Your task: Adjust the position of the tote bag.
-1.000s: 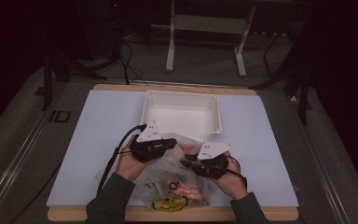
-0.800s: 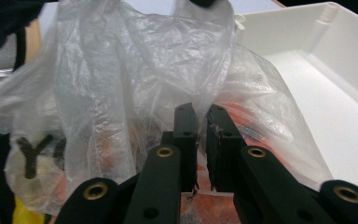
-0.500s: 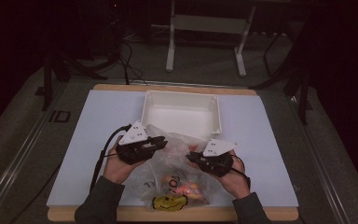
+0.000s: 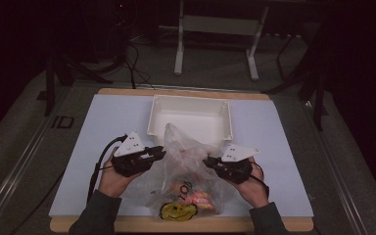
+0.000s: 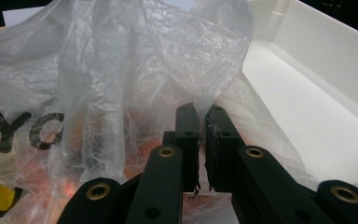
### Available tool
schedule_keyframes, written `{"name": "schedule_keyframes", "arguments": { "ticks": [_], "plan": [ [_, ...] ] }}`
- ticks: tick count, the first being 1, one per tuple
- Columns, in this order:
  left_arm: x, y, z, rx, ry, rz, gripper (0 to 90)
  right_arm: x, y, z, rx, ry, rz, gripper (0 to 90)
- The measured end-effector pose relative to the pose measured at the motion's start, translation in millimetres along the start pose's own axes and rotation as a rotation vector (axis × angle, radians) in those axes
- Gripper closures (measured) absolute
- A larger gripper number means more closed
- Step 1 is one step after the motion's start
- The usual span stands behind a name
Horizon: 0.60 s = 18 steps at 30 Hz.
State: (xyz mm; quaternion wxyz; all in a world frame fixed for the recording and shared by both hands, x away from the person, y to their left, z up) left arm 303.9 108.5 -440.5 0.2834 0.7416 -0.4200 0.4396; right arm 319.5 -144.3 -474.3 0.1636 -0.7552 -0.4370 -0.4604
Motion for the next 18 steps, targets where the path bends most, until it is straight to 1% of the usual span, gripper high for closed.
{"name": "schedule_keyframes", "arguments": {
  "ticks": [7,18],
  "plan": [
    [-6.2,-1.5,-3.8,0.006,-0.014,-0.007,77.1,-5.1,6.9,-5.7,-0.017,0.0,0.019,84.3],
    [-12.5,-1.4,-3.0,0.008,-0.029,-0.013,76.6,-12.2,16.5,-13.2,-0.039,-0.001,0.038,84.3]
  ]
}}
Point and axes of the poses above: each handheld gripper's, and its own axes: z roughly forward along the jaws, x roughly out of its top, y roughly to its right, the point moved 5 cm from there along z, roughly forward along the jaws, and after that the axes turned 8 degrees about -x, right-handed, at the moved point
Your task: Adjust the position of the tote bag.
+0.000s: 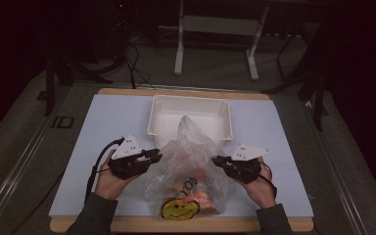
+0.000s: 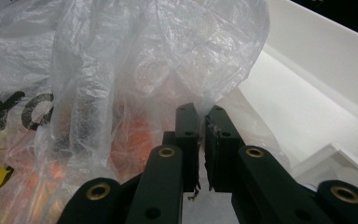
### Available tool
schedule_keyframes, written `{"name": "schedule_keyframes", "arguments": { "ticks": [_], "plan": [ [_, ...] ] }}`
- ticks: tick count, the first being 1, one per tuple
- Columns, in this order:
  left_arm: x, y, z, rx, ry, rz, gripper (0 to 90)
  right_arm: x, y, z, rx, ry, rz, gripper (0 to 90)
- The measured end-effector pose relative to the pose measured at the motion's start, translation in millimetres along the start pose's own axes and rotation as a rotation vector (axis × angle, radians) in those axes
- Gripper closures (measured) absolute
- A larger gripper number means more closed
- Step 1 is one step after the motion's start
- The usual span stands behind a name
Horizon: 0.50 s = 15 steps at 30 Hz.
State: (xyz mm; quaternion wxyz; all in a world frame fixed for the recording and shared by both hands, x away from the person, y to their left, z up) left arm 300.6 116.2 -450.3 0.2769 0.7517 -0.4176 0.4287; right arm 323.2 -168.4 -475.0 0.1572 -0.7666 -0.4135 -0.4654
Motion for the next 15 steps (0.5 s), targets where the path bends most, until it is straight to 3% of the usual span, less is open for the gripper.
{"name": "schedule_keyframes", "arguments": {
  "ticks": [15],
  "plan": [
    [-6.8,1.2,2.1,-0.001,-0.019,-0.003,76.2,-10.6,13.8,-11.7,-0.037,-0.002,0.033,84.3]
  ]
}}
Point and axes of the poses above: each handheld gripper's, and its own axes: z roughly forward along the jaws, x roughly out of its top, y roughly to its right, the point moved 5 cm from there along z, roughly forward along the jaws, and after that the axes turned 8 degrees about -x, right-handed, at the moved point
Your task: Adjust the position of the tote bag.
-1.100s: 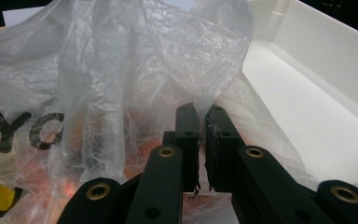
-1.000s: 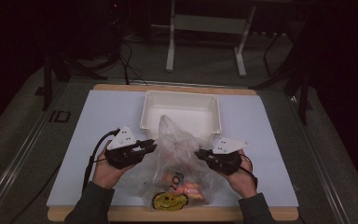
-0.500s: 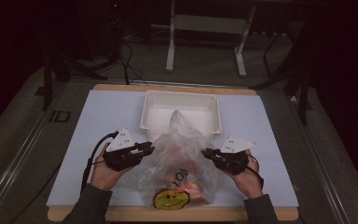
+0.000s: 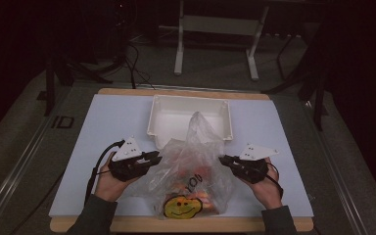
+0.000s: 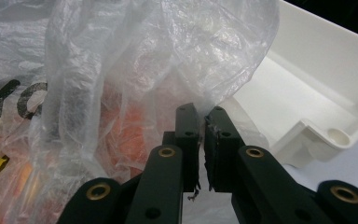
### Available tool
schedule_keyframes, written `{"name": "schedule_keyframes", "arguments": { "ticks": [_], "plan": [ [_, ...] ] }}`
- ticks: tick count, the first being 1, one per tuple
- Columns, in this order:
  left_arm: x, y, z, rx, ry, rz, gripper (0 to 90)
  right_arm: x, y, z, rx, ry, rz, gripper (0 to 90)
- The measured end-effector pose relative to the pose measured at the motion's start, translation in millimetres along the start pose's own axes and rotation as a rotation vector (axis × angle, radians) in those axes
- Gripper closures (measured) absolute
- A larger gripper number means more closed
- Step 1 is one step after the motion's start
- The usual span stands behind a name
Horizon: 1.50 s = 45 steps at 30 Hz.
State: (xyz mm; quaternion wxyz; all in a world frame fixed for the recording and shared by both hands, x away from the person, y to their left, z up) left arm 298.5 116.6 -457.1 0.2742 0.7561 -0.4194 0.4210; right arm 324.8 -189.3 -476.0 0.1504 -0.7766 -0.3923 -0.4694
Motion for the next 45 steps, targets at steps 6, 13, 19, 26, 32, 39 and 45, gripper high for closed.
{"name": "schedule_keyframes", "arguments": {
  "ticks": [6,13,19,26,32,39,45],
  "plan": [
    [-0.3,1.4,1.5,-0.003,-0.001,0.0,76.2,-3.1,4.6,-2.9,-0.014,0.002,0.007,84.4],
    [-1.4,2.7,4.6,-0.008,-0.014,0.008,76.2,-7.8,10.1,-4.6,-0.036,-0.01,0.011,84.6],
    [-2.5,2.1,5.7,-0.009,-0.015,0.001,75.9,-11.3,16.3,-6.5,-0.052,-0.01,0.03,84.9],
    [-3.6,1.9,7.8,-0.005,-0.02,0.001,75.2,-16.5,22.7,-7.4,-0.071,-0.019,0.041,85.4],
    [-3.9,1.9,10.3,-0.006,-0.024,0.002,75.1,-21.4,30.3,-7.4,-0.093,-0.025,0.057,85.7],
    [-4.4,2.0,14.0,-0.004,-0.032,0.005,74.8,-26.1,38.2,-7.8,-0.126,-0.034,0.083,86.1],
    [-4.2,3.1,14.3,-0.005,-0.036,0.01,74.4,-30.4,43.8,-6.1,-0.166,-0.056,0.105,86.3]
  ]
}}
Point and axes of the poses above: each handheld gripper's, and its own axes: z roughly forward along the jaws, x roughly out of its top, y roughly to its right, the point moved 5 cm from there along z, roughly forward along the jaws, and after that the axes turned 8 degrees about -x, right-handed, at the moved point
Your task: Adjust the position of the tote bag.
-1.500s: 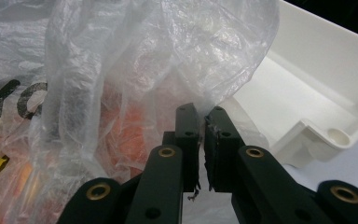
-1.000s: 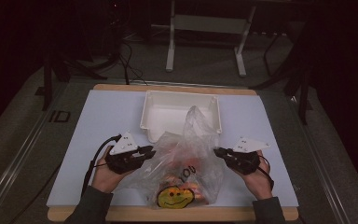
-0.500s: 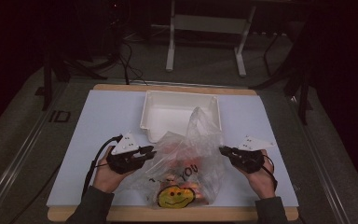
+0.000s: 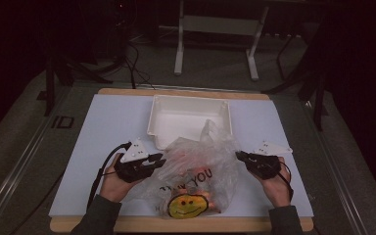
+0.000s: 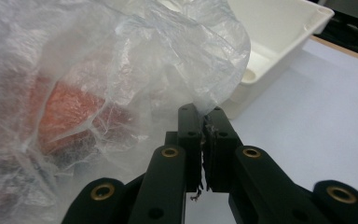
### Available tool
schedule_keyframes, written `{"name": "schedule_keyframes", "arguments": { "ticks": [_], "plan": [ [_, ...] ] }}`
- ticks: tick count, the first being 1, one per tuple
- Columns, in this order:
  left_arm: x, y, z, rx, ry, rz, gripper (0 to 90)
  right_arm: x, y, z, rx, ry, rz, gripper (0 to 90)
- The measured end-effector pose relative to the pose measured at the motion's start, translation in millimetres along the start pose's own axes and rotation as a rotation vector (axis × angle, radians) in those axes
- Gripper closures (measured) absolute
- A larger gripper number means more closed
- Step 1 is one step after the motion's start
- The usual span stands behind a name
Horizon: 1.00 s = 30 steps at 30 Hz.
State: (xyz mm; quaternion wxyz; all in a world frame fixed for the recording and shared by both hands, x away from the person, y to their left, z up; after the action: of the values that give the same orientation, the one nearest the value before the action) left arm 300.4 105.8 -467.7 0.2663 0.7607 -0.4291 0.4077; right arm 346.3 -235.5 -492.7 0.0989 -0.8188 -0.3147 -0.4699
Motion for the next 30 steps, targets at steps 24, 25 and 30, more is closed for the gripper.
{"name": "schedule_keyframes", "arguments": {
  "ticks": [24,25,30],
  "plan": [
    [22.0,28.0,27.6,-0.074,-0.023,0.078,70.5,26.1,-4.5,-25.1,0.031,0.086,0.015,55.7],
    [23.8,28.6,28.0,-0.074,-0.021,0.076,70.2,28.0,-5.4,-26.9,0.043,0.096,0.021,55.6],
    [31.4,31.4,30.6,-0.082,-0.006,0.083,70.0,38.9,-10.8,-32.9,0.078,0.127,0.026,52.8]
  ]
}}
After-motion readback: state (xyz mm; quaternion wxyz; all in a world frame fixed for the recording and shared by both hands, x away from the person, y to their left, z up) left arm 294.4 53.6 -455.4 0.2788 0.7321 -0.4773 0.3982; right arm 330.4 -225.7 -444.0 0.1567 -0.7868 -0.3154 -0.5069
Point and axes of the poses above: each handheld gripper's, and its own axes: z roughly forward along the jaws, x roughly out of its top, y roughly to its right, the point moved 5 cm from there along z, roughly forward along the jaws, and after that the axes turned 8 degrees about -x, right-handed, at the moved point
